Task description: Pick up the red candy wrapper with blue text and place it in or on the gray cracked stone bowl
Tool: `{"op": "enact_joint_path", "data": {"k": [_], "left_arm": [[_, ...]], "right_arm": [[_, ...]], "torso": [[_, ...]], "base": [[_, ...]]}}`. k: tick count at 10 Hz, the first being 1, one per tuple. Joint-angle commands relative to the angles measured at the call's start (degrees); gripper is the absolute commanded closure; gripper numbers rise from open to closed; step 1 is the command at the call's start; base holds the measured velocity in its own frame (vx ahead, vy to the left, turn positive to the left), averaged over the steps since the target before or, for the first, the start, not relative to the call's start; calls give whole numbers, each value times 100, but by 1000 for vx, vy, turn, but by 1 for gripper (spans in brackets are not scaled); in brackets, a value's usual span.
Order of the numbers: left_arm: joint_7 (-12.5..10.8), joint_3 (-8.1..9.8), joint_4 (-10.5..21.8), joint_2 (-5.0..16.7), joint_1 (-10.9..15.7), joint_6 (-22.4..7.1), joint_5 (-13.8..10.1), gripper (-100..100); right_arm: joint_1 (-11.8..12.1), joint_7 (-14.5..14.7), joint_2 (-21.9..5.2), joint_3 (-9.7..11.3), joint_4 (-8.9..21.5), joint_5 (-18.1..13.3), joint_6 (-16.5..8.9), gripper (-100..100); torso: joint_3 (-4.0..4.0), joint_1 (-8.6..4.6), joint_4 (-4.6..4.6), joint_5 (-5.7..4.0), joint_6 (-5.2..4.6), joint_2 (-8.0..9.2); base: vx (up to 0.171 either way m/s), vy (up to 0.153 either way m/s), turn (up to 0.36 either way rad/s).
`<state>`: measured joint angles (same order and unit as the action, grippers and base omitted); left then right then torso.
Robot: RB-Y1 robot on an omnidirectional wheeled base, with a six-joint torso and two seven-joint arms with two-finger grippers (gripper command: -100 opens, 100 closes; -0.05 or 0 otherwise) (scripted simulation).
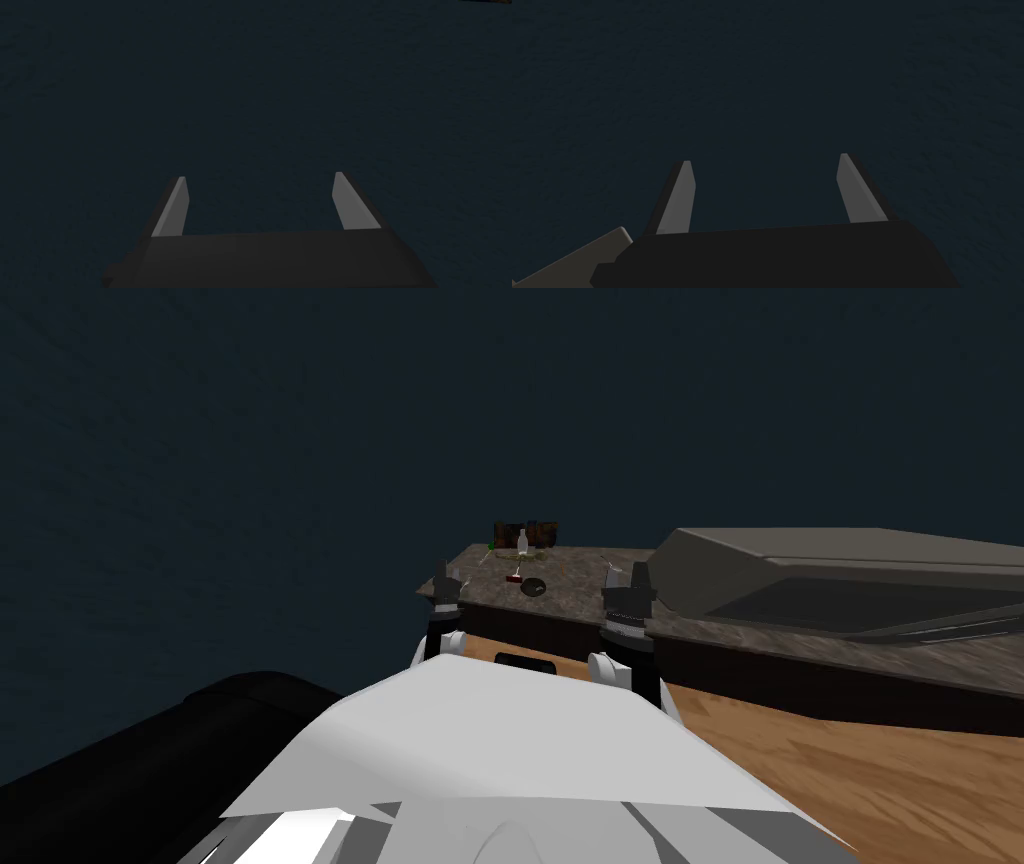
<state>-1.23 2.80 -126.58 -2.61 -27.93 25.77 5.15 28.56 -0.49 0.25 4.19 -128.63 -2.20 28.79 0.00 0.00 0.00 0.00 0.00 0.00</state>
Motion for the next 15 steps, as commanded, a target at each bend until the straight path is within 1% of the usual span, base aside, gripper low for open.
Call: {"op": "enact_joint_path", "data": {"k": [1, 4, 5, 7, 8, 9, 10, 11, 12, 13, 14, 15], "left_arm": [[16, -19, 122, 257, 123, -202, -59, -100], [53, -59, 449, 736, 415, -670, -208, -100], [53, -59, 449, 738, 415, -697, -208, -100], [84, -83, 769, 1129, 694, -1076, -353, -100], [84, -83, 769, 1129, 694, -1157, -353, -100], [100, -92, 956, 1339, 856, -1376, -438, -100], [100, -92, 956, 1339, 856, -1419, -438, -100], [117, -98, 1138, 1555, 1029, -1700, -532, -100], [133, -100, 1302, 1700, 1212, -1900, -636, -100], [133, -100, 1384, 1776, 1212, -2001, -636, -100], [149, -98, 1586, 1987, 1402, -2206, -749, -100], [149, -98, 1625, 2003, 1402, -2320, -749, -100]], "right_arm": [[0, 0, 0, 0, 0, 0, 0, 0], [-1, 0, 0, 0, 0, 0, 0, 0], [-2, 0, 0, 0, 0, 0, 0, 0], [-1, 0, 0, 0, 0, 0, 0, 0], [-2, 0, 0, 0, 0, 0, 0, 0], [0, 0, 0, 0, 0, 0, 0, 0], [-1, 0, 0, 0, 0, 0, 0, 0], [0, 0, 0, 0, 0, 0, 0, 0], [-1, 0, 0, 0, 0, 0, 0, 0], [-2, 0, 0, 0, 0, 0, 0, 0], [0, 0, 0, -1, 0, 0, 0, 0], [-1, 0, 0, 0, 0, 0, 0, 0]], "torso": [[0, 0, 0, 0, 0, 0], [-16, 7, 6, 2, -2, 29], [-17, 7, 7, 2, -2, 30], [-14, 3, 5, 1, -2, 24], [-16, 5, 6, 1, -4, 28], [-13, 8, 5, 2, 2, 21], [-9, 5, 4, 1, -2, 16], [-8, 4, 3, 1, 1, 13], [-7, 2, 3, 0, -3, 13], [-13, 2, 5, 0, -4, 23], [-12, 9, 5, 2, 4, 21], [-9, 7, 4, 2, -1, 15]], "base": [[-34, 6, -157], [-80, 14, -206], [-60, 9, -49], [-73, 2, -217], [-53, 14, -96], [-41, -1, -168], [-35, 0, -105], [-43, -10, -211], [-80, -5, -377], [-57, 10, -97], [-41, -1, -191], [-30, -2, -119]]}}
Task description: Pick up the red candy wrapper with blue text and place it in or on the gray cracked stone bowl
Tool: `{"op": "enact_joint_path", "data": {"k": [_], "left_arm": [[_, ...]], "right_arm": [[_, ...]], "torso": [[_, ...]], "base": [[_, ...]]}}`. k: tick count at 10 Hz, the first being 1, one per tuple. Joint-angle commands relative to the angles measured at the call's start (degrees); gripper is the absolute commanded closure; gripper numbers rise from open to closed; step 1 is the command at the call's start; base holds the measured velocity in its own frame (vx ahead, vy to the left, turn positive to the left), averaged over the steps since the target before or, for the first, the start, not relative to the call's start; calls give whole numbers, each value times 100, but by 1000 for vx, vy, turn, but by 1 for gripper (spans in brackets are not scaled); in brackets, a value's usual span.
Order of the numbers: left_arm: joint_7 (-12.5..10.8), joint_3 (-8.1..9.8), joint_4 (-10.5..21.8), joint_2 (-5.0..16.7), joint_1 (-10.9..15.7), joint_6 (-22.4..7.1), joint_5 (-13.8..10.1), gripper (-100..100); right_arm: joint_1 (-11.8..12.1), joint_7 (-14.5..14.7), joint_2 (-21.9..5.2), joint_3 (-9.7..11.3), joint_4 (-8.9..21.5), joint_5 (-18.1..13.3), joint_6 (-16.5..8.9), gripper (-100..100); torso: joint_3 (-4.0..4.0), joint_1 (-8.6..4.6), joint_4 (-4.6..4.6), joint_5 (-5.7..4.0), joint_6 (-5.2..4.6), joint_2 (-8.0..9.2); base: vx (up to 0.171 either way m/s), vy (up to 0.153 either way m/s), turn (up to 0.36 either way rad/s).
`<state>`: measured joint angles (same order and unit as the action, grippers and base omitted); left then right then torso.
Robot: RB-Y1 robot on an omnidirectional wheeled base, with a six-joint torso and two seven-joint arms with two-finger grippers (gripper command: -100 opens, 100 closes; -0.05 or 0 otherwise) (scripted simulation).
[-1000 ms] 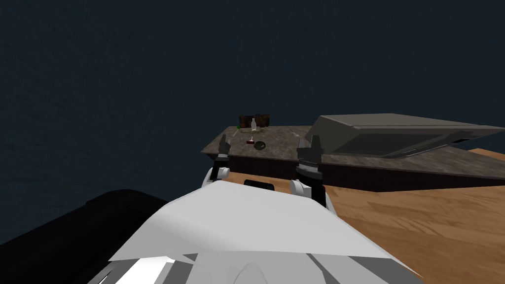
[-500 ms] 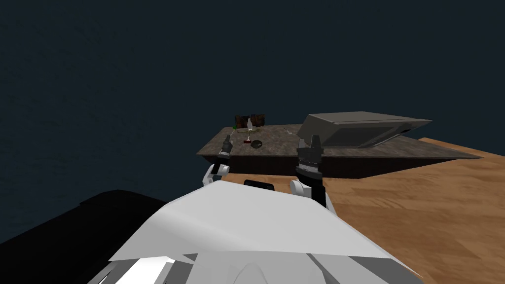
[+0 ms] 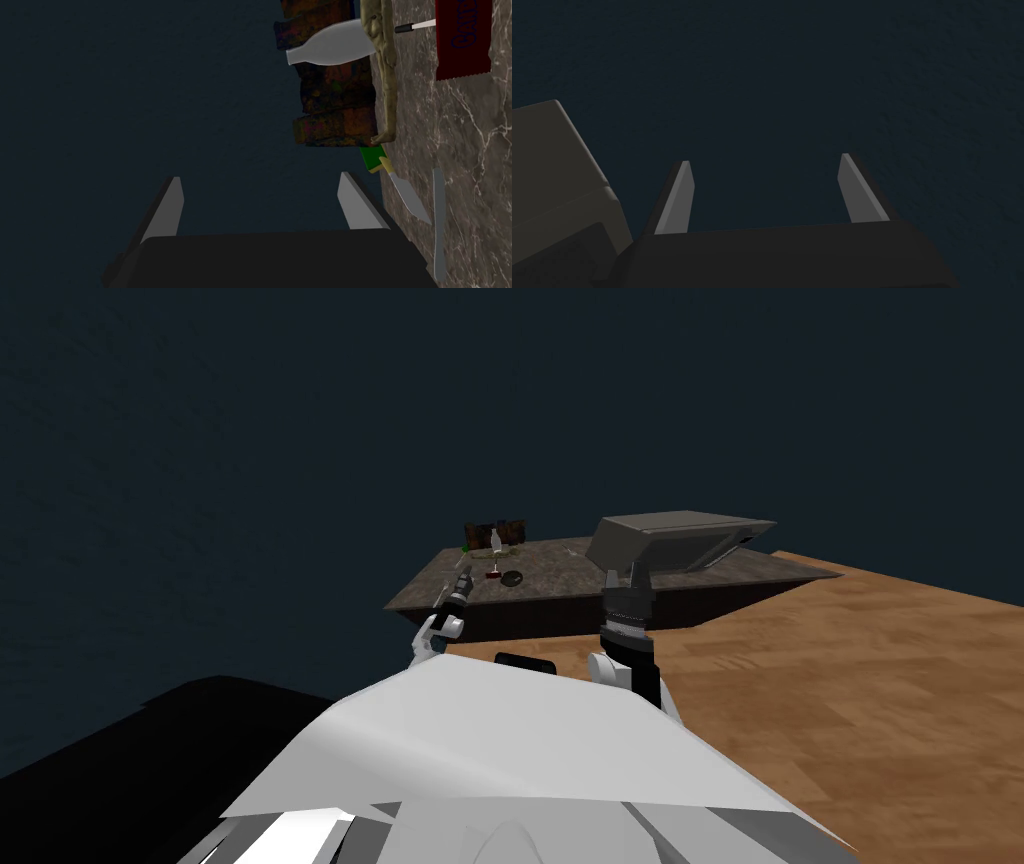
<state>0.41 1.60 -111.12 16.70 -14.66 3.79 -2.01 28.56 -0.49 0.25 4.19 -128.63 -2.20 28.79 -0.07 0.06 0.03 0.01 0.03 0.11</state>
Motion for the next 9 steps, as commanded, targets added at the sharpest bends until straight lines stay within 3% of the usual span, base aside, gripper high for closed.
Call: {"op": "enact_joint_path", "data": {"k": [1, 2, 3, 4, 5, 6, 7, 9], "left_arm": [[0, 27, 286, 286, 269, -286, -155, -100], [0, 27, 338, 303, 269, -441, -155, -100], [15, 36, 549, 516, 467, -606, -285, -100], [15, 36, 614, 537, 467, -787, -285, -100], [29, 48, 860, 771, 664, -964, -424, -100], [29, 48, 906, 771, 664, -1148, -424, -100], [42, 64, 1166, 1004, 859, -1302, -571, -100], [42, 64, 1213, 1007, 859, -1549, -571, -100]], "right_arm": [[0, 0, 0, 0, 0, 0, 0, 0], [-1, 0, 0, 1, 0, 0, 0, 0], [0, 0, 0, 0, 0, 0, 0, 0], [-1, 0, 0, 1, 0, 0, 0, 0], [0, 0, 0, 0, 0, 0, 0, 0], [-1, 0, 0, 0, 0, 0, 0, 0], [0, 0, 0, 0, 0, 0, 0, 0], [0, 0, 0, 0, 0, 0, 0, 0]], "torso": [[0, 0, 0, 0, 0, 0], [0, -1, 0, 0, -5, 1], [0, 1, 0, 0, 1, 0], [1, -2, 0, -1, -5, -1], [1, -1, -1, 0, 2, -2], [0, -1, 0, -1, -3, 0], [0, 0, 0, 0, 2, -1], [2, -3, -1, 0, 1, -3]], "base": [[-43, -4, -240], [-34, 0, -113], [-36, -12, -253], [-30, -6, -122], [-41, -10, -227], [-33, -3, -131], [-33, -18, -228], [-19, -6, -66]]}}
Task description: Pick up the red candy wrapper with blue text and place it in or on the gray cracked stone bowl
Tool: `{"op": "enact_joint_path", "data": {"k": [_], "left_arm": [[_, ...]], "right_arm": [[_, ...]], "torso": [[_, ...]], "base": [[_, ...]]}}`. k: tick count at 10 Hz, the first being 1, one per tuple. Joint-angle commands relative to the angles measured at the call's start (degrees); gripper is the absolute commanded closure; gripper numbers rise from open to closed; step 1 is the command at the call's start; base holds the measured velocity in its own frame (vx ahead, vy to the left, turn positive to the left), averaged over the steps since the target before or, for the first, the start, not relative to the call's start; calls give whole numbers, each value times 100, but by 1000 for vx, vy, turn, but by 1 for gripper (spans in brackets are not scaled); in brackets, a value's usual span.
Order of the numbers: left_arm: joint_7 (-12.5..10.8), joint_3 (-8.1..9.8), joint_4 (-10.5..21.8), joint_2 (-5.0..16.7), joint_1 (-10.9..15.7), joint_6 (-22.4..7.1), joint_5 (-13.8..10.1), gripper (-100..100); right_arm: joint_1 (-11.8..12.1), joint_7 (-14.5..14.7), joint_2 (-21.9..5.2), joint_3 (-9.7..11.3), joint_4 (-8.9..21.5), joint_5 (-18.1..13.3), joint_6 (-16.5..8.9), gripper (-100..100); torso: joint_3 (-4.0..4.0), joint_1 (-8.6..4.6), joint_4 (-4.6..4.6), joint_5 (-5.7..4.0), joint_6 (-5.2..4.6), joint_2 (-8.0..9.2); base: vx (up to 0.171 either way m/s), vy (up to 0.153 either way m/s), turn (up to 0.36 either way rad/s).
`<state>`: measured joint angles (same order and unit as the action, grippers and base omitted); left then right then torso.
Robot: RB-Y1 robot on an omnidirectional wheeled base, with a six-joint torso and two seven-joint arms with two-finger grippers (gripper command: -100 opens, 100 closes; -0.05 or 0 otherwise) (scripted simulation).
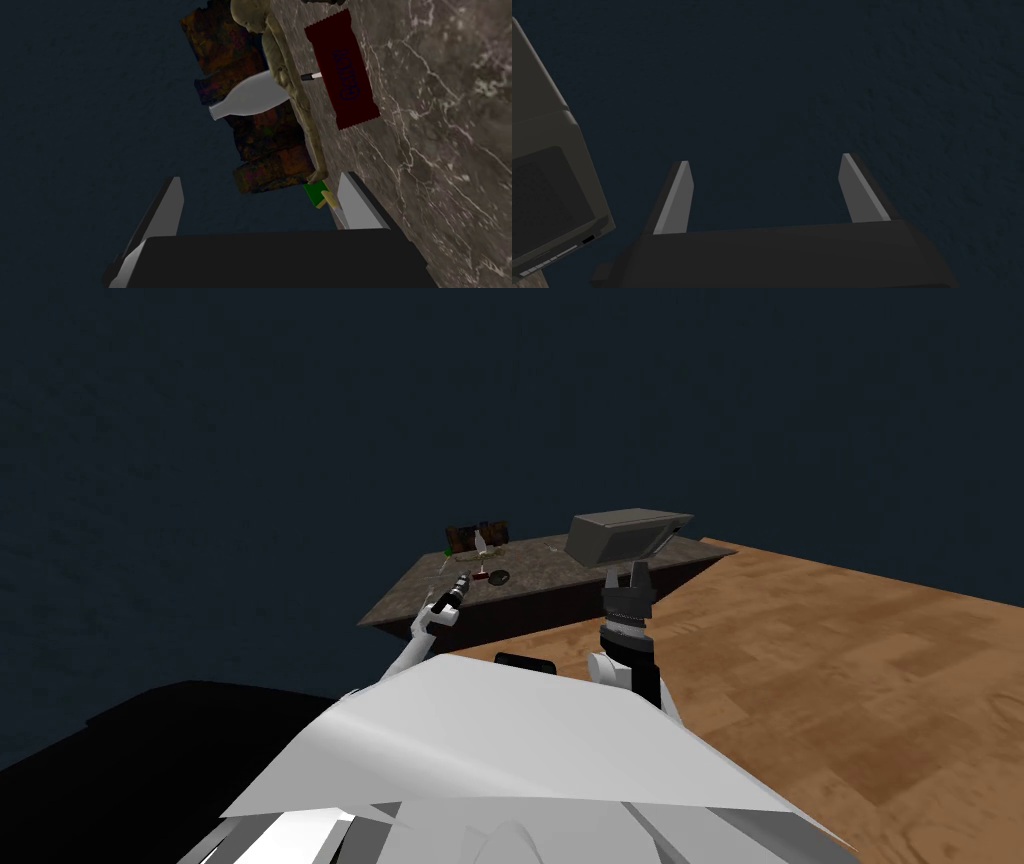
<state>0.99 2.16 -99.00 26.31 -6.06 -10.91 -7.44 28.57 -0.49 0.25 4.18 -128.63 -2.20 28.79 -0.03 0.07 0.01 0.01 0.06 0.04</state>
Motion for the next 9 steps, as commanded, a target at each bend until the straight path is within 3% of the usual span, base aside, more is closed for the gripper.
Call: {"op": "enact_joint_path", "data": {"k": [1, 2, 3, 4, 5, 6, 8, 9], "left_arm": [[-4, 28, 286, 284, 193, -286, -183, -100], [-4, 28, 321, 284, 193, -467, -183, -100], [-4, 28, 321, 284, 193, -467, -183, -100], [6, 51, 510, 522, 385, -774, -344, -100], [6, 51, 653, 522, 385, -862, -344, -100], [15, 79, 891, 760, 574, -1039, -512, -100], [15, 79, 995, 760, 574, -1264, -512, -100], [23, 112, 1262, 998, 762, -1488, -683, -100]], "right_arm": [[0, 0, 0, 0, 0, 0, 0, 0], [-1, 0, 0, 1, 0, 0, 0, 0], [0, 0, 0, 0, 0, 0, 0, 0], [0, 0, 0, 0, 0, 0, 0, 0], [-1, 0, 0, 1, 0, 0, 0, 0], [0, 0, 0, 0, 0, 0, 0, 0], [0, 0, 0, 0, 0, 0, 0, 0], [0, 0, 0, 0, 0, 0, 0, 0]], "torso": [[0, 0, 0, 0, 0, 0], [-1, -3, 1, -1, -7, 3], [-2, -1, 1, 0, 0, 4], [0, 1, 0, 0, 1, 0], [0, -3, 0, -1, -7, 1], [-1, -3, 0, 0, 0, 2], [-1, -2, 0, 0, 1, 2], [0, 1, 0, 0, 3, 0]], "base": [[-27, -14, -250], [-27, -4, -138], [-12, -2, 12], [-24, -16, -263], [-25, -11, -145], [-26, -18, -252], [-15, -6, -46], [-14, -14, -252]]}}
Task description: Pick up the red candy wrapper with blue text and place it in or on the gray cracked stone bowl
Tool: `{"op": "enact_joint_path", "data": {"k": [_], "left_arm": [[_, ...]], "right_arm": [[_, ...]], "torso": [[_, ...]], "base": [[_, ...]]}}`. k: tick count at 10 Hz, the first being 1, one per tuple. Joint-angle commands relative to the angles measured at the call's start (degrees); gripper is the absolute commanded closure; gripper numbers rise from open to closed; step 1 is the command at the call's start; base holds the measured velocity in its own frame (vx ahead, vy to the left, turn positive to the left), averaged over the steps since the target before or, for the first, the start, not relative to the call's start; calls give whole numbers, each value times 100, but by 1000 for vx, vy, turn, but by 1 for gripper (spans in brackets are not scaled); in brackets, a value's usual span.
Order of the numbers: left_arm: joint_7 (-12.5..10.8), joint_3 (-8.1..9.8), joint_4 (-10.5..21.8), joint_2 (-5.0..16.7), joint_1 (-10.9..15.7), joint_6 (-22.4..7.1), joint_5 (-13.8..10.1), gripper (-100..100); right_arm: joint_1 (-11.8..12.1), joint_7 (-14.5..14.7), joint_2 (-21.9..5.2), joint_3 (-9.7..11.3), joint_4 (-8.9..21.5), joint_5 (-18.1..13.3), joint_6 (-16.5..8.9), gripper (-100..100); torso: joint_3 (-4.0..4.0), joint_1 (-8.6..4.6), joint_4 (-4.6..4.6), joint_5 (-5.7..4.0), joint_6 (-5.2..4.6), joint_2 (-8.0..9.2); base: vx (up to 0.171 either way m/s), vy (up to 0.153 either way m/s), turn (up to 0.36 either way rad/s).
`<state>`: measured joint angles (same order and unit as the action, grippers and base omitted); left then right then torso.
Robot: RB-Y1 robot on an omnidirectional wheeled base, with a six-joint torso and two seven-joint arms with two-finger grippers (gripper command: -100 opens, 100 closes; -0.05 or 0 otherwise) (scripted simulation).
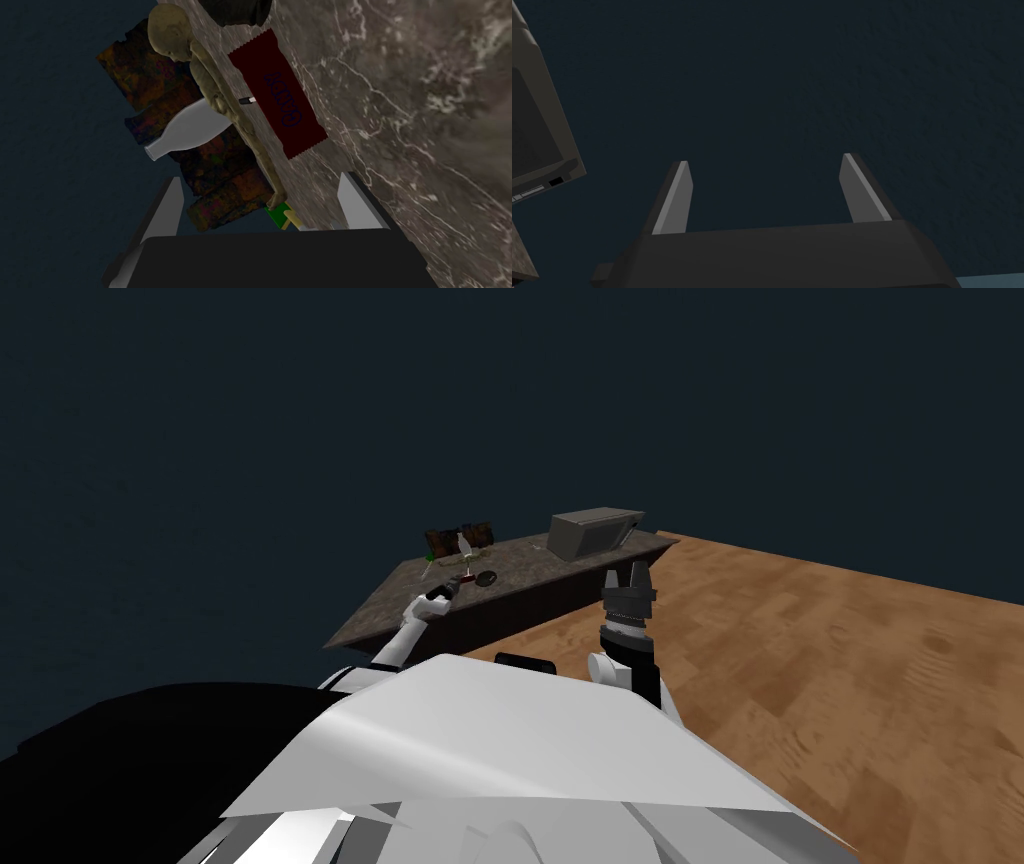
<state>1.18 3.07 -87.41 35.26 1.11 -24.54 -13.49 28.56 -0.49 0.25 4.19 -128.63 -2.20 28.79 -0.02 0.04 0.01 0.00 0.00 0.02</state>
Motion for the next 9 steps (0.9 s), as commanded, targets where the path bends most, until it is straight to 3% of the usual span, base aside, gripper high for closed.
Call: {"op": "enact_joint_path", "data": {"k": [1, 2, 4, 5, 7, 8, 9], "left_arm": [[4, 21, 183, 103, 45, -286, -78, -100], [10, 60, 352, 338, 232, -482, -254, -100], [10, 60, 537, 338, 232, -710, -254, -100], [14, 104, 724, 569, 418, -976, -432, -100], [14, 104, 895, 569, 418, -1114, -432, -100], [17, 153, 1201, 795, 599, -1312, -613, -100], [17, 153, 1256, 795, 599, -1420, -613, -100]], "right_arm": [[0, 0, 0, 0, 0, 0, 0, 0], [1, 0, 0, -1, 0, 0, 0, 0], [1, 0, 0, -1, 0, 0, 0, 0], [2, 0, 0, -1, 0, 0, 0, 0], [1, 0, 0, -1, 0, 0, 0, 0], [2, 0, 0, -1, 0, 0, 0, 0], [1, 0, 0, 0, 0, 0, 0, 0]], "torso": [[0, 0, 0, 0, 0, 0], [-1, 2, 0, 1, 8, 1], [0, 1, -1, 1, 8, 1], [1, 3, -1, 2, 9, -1], [2, 3, -2, 2, 8, -3], [1, 5, -1, 2, 11, -2], [2, 2, -1, 1, 3, -4]], "base": [[-13, -7, -151], [-14, -18, -224], [-4, -4, -64], [-5, -11, -241], [-2, -3, -59], [2, -10, -189], [3, -3, -167]]}}
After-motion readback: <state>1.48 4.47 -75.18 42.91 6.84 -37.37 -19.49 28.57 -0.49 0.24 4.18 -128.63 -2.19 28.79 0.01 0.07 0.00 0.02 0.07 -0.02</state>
